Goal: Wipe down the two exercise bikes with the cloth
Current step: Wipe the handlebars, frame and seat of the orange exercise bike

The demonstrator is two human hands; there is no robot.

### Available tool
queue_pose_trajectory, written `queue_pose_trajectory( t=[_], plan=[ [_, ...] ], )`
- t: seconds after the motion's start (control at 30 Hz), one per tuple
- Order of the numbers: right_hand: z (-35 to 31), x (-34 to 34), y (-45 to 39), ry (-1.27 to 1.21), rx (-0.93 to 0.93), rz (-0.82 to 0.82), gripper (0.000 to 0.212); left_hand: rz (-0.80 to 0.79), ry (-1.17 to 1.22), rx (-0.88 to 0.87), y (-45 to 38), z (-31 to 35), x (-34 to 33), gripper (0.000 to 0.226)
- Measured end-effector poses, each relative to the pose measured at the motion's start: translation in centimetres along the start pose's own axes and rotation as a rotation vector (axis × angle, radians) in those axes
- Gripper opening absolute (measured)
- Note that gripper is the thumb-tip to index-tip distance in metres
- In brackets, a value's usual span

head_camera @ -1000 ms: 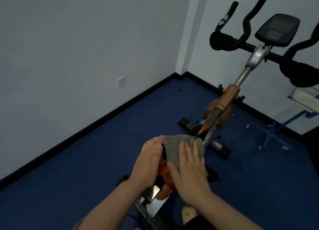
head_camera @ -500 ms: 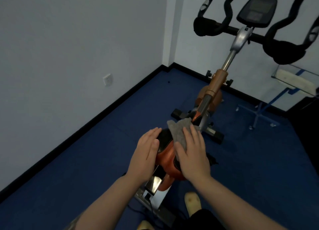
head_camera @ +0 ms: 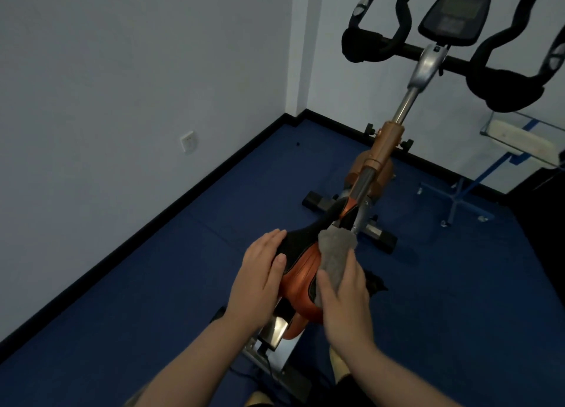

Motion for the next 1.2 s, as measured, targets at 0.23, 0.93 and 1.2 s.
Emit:
queue_pose_trajectory(
  t=[0.23, 0.93, 1.2],
  plan=[
    [-1.7, 0.8, -7.4, -0.144, -0.336, -0.056, 0.060, 0.071, -0.023, -0.005, 0.0, 0.0, -0.5, 0.046],
    [-1.6, 3.3, -16.4, 0.546, 0.799, -0.478, 0.047, 0.492, -0.007, 0.541, -1.8, 3.1, -3.1, 0.029],
    [-3.6, 1.4, -14.1, 0.826, 0.906, -0.494, 0.049, 0.650, 0.065, 0.702, 0.6, 6.1, -6.6, 0.059]
  ],
)
Point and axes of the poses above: each hand's wrist, its own y-axis away from the middle knuckle, its own x-axis out of the back of the hand, z = x × y, the point moved 2 cm from there along -y, towards the middle knuckle, and after that the axes turned 8 degrees about -y, right-handed, at the moved point
